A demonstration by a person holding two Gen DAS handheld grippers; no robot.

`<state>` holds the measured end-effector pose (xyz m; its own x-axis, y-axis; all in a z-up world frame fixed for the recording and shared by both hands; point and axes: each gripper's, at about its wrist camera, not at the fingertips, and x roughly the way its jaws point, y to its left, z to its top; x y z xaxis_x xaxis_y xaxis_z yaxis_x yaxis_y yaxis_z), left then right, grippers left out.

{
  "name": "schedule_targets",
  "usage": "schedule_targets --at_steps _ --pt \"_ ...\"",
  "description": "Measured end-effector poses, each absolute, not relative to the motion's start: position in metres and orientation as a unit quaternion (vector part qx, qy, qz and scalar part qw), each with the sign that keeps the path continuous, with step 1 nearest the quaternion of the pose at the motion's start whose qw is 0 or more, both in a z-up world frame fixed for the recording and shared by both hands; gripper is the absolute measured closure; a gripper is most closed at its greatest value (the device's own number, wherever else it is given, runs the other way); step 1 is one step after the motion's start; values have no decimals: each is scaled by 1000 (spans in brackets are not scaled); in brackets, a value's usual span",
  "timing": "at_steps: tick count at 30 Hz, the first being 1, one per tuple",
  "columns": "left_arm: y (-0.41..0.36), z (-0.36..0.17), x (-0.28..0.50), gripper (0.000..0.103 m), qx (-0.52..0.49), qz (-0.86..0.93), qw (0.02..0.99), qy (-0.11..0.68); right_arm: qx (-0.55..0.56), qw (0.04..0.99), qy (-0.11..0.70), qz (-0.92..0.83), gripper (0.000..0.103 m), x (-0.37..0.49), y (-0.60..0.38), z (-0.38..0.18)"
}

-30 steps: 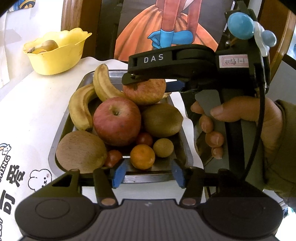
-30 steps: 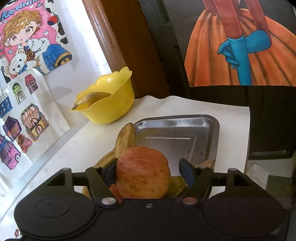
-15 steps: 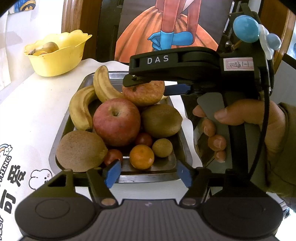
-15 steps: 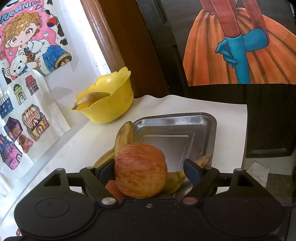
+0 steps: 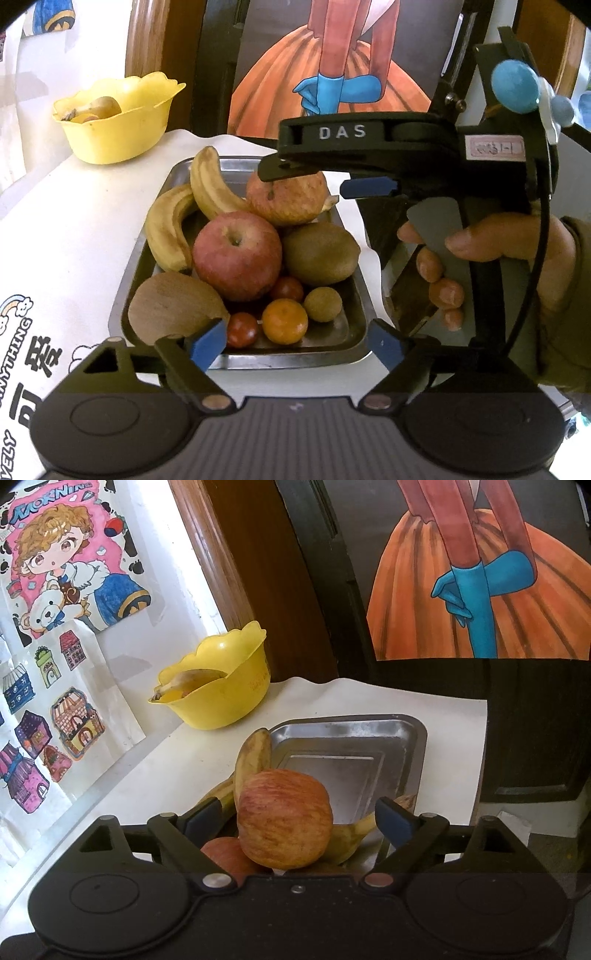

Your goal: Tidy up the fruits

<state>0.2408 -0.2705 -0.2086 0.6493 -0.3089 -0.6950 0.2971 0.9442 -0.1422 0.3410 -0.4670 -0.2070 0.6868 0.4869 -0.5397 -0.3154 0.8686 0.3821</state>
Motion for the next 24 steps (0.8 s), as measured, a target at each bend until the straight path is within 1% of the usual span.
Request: schedule_targets --at_steps 7,24 --pt "-266 -200 232 8 -1 -164 914 370 130 912 321 221 8 332 -473 -197" --pt "-228 -183 216 5 9 -114 929 351 142 916 316 202 5 312 -471 -192"
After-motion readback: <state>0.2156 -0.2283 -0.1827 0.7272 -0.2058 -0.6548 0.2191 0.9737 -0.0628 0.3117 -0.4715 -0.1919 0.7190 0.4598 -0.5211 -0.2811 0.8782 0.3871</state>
